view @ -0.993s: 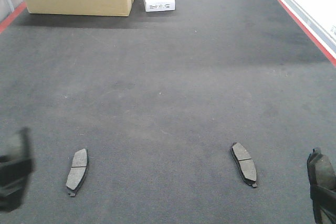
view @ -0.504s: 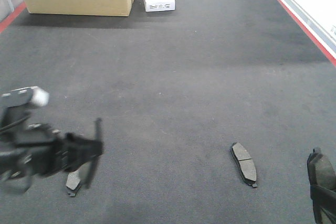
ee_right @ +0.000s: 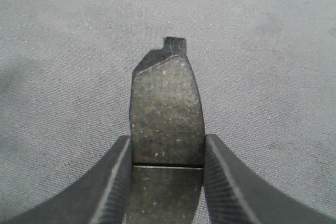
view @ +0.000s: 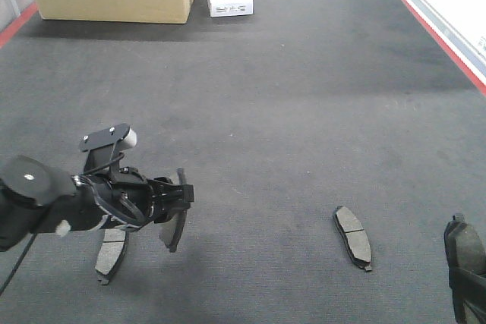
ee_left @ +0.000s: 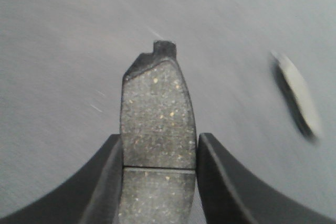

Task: Move and align brake pads A on conveyor
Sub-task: 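Lower the left gripper's brake pad beside the nearer placed pad, then open the left gripper to release the pad and lift away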

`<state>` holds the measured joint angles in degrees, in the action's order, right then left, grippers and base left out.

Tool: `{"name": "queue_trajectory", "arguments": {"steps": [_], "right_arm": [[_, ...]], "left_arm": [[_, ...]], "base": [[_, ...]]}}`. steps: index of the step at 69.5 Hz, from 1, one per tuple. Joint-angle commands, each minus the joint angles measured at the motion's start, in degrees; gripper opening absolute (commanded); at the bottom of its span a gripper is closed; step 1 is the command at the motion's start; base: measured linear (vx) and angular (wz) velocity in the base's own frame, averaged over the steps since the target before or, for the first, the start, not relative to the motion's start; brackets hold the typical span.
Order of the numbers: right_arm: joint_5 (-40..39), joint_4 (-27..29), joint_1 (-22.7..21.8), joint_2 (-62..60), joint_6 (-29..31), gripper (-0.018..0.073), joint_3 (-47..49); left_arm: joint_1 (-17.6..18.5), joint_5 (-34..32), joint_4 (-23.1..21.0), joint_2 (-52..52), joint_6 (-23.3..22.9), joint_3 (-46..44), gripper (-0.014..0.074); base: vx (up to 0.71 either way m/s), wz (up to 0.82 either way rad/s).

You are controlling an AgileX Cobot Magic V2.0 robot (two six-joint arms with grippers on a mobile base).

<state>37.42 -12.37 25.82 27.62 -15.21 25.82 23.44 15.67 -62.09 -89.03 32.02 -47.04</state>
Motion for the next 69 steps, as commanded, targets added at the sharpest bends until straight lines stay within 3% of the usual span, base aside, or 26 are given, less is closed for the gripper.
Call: {"name": "queue_trajectory", "arguments": {"steps": [1,14,69], "right_arm": [[-4.67,-1.11,-0.24,0.10,0.26,0.0142,1.69],[-4.76,-1.11,-0.24,0.10,0.26,0.0142,1.69],[-4.73,-1.11,-0.24,0.10,0.26,0.0142,1.69]], "left_arm": [[0.27,-2.40,-1.84,-0.25,-1.83,-1.76,0.0136],[0.27,-1.27,-1.84,-5.16,-5.65,-1.76,0.0216],[0.27,-1.17,-1.84,-6.65,-4.86,-1.76,0.0367]], "base": [[0.00,0.00],[0.00,0.00],[0.00,0.00]]}}
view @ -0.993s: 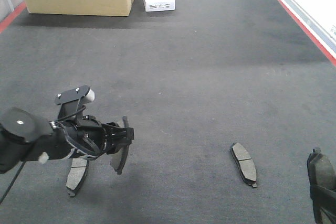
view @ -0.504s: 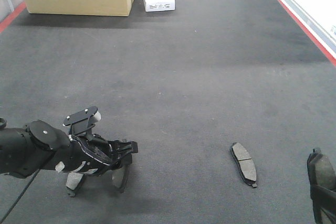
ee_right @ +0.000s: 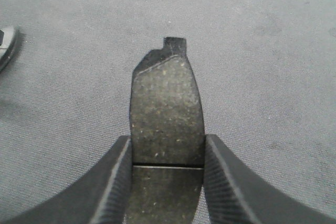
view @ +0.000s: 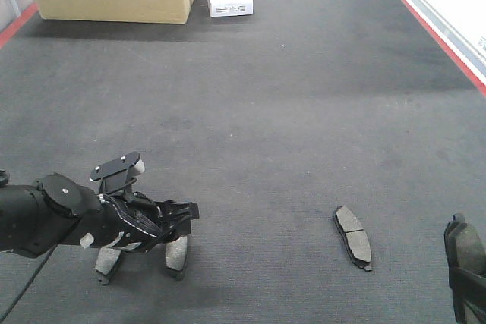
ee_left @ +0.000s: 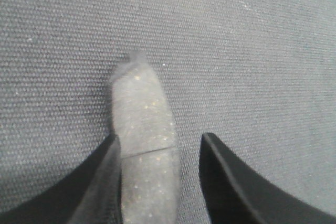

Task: Move and align brake pads A on conveyor
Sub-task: 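Open the left gripper to release the pad and lift away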

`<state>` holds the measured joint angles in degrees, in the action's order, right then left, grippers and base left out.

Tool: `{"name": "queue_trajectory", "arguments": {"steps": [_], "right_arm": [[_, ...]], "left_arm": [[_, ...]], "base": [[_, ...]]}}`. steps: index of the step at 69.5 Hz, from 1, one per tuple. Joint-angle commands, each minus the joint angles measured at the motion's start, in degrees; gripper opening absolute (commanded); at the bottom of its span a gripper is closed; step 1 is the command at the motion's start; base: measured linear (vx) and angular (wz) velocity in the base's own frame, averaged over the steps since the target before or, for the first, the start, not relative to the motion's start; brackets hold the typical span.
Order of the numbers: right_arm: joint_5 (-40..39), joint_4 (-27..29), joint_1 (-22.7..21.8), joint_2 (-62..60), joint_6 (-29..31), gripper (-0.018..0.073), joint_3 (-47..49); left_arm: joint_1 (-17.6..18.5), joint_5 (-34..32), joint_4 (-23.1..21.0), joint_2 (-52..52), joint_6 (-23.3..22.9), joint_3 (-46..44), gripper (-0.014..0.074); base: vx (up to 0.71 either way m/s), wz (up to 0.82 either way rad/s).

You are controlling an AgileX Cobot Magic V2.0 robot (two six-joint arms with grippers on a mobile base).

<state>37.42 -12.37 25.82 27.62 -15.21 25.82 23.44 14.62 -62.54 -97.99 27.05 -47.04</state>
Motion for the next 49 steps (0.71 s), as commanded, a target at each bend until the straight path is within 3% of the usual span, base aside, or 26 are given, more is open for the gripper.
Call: {"name": "queue_trajectory", "arguments": {"steps": [1,18,25,36,45,49], "right_arm": [[-4.73,-1.11,-0.24,0.10,0.26,0.0142,1.69],[-4.73,-1.11,-0.24,0.10,0.26,0.0142,1.69],[-4.73,-1.11,-0.24,0.10,0.26,0.0142,1.69],[-4.73,-1.11,-0.24,0.10,0.26,0.0142,1.69],[-4.73,-1.11,-0.24,0.10,0.26,0.0142,1.69],[-4.73,-1.11,-0.24,0.10,0.26,0.0142,1.69]], "left_arm": [[0.27,-0.14,-1.39,2.31,0.11,-1.76,0.0369],[0.20,-0.31,0.38,5.40,2.66,-1.76,0.0365],[0.20,-0.13,6.09,9.30,2.41,-1.76,0.0324],[0.20,0.50,15.01,16.85,-0.79,-1.76,0.0167],[0.20,2.84,25.29,23.16,-4.90,-1.76,0.0001],[0.20,4.68,30.18,25.33,-7.38,-1.76,-0.0008]], "base": [[0.00,0.00],[0.00,0.00],[0.00,0.00],[0.00,0.00],[0.00,0.00],[0.00,0.00]]}}
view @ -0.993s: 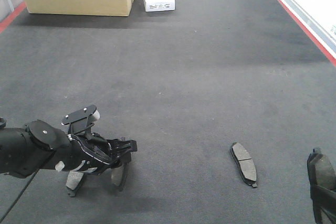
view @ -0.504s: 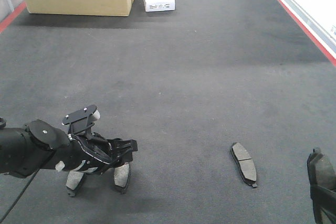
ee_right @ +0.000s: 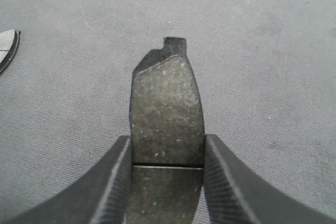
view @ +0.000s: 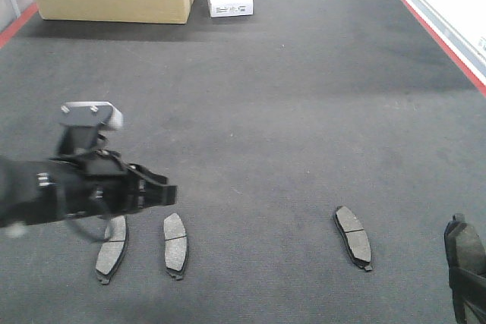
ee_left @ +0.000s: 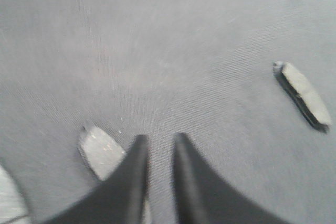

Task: Move and align brake pads A on conveyor
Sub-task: 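Open the left gripper to release the pad and lift away, then lower the right gripper's brake pad beside the other placed pad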

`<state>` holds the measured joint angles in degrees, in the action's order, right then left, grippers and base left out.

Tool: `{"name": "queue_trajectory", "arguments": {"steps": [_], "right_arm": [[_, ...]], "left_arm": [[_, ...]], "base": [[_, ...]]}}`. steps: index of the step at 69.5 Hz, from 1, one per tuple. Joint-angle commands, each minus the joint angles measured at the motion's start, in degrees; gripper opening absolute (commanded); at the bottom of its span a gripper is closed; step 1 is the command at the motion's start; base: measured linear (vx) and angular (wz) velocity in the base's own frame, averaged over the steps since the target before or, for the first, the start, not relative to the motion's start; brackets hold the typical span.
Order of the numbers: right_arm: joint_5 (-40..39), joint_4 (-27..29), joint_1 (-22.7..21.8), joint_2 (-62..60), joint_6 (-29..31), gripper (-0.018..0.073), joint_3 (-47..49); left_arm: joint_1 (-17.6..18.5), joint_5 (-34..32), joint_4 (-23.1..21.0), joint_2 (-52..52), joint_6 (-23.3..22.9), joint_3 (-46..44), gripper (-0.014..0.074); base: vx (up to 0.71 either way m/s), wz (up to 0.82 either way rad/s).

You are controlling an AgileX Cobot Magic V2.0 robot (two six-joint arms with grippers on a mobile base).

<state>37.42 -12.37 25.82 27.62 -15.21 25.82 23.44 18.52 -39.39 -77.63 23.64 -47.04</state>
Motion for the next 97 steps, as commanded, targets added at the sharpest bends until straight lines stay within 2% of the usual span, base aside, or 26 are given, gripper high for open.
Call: {"name": "queue_trajectory", "arguments": {"steps": [1,7,16,24,47,63,97], "right_arm": [[-4.73,-1.11,-0.24,0.10,0.26,0.0142,1.69],[-4.73,-1.11,-0.24,0.10,0.26,0.0142,1.69],[-4.73,-1.11,-0.24,0.10,0.26,0.0142,1.69],[-4.73,-1.11,-0.24,0.10,0.26,0.0142,1.69],[-4.73,-1.11,-0.24,0.10,0.26,0.0142,1.69],[-4.73,-1.11,-0.24,0.10,0.26,0.0142,1.69],[-4.73,-1.11,-0.24,0.10,0.26,0.0142,1.69]], "left_arm": [[0.20,1.18,8.31,5.51,-5.17,-1.76,-0.0008],[0.20,4.01,17.11,8.95,-10.96,-1.76,-0.0008],[0.20,10.09,31.89,15.14,-22.18,-1.71,-0.0008],[0.27,13.11,39.39,22.05,-27.45,-0.23,-0.0006],[0.20,10.72,41.05,44.68,-27.46,14.52,-0.0006],[0.20,11.20,42.07,54.60,-27.39,18.62,-0.0006],[0.20,11.12,42.07,56.65,-27.39,18.62,-0.0006]], "base": [[0.00,0.00],[0.00,0.00],[0.00,0.00],[0.00,0.00],[0.00,0.00],[0.00,0.00],[0.00,0.00]]}}
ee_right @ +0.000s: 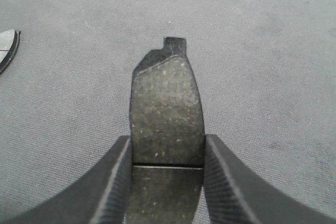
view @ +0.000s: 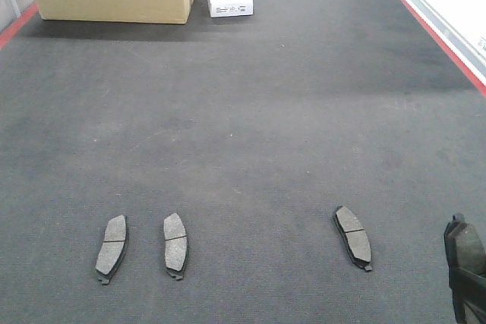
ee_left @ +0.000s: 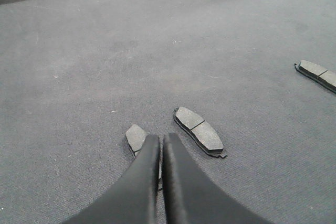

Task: Move and align brake pads A on conveyor
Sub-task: 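Lower the right gripper's brake pad beside the other placed pad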

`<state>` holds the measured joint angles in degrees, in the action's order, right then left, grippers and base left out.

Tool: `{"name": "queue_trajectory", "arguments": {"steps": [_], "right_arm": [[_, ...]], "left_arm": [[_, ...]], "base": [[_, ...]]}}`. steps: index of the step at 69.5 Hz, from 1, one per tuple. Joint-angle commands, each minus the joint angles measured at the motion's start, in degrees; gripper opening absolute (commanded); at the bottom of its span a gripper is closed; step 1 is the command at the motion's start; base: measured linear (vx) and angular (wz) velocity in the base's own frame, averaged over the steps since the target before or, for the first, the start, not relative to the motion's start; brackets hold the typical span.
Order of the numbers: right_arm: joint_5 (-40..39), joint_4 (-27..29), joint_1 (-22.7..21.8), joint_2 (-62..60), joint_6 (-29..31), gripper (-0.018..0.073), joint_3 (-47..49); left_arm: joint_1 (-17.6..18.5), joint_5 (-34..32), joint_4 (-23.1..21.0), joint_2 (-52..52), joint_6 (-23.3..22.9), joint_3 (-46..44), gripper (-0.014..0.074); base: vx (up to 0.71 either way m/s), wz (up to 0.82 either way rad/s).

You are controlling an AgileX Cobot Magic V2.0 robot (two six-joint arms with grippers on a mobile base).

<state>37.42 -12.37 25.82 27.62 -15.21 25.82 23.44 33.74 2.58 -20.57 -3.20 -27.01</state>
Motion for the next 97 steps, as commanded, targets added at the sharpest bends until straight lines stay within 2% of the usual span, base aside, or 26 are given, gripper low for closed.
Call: {"name": "queue_trajectory", "arguments": {"steps": [1,36,55,73,88,97], "right_arm": [[-4.73,-1.11,-0.24,0.10,0.26,0.0142,1.69],[-4.73,-1.04,-0.24,0.10,0.26,0.0142,1.69],[-7.48,4.11,-0.24,2.01,0.14,0.0142,1.82],[-11.16,5.38,-0.17,17.60,0.14,0.0155,6.97],[-15.65,11.46,-0.17,35.72,0.26,0.0188,15.72],[-15.13,14.61,-0.13,46.67,0.26,0.0210,21.71]], "left_arm": [[0.20,-4.09,0.10,-0.41,-0.55,-1.41,-0.0006],[0.20,-4.02,0.54,-0.42,-0.37,-1.41,-0.0006],[0.20,-4.02,0.54,-0.42,-0.37,-1.41,-0.0006],[0.20,-4.02,0.54,-0.42,-0.37,-1.41,-0.0006],[0.20,-4.02,0.54,-0.42,-0.37,-1.41,-0.0006],[0.20,-4.02,0.54,-0.42,-0.37,-1.41,-0.0006]], "base": [[0.00,0.00],[0.00,0.00],[0.00,0.00],[0.00,0.00],[0.00,0.00],[0.00,0.00]]}}
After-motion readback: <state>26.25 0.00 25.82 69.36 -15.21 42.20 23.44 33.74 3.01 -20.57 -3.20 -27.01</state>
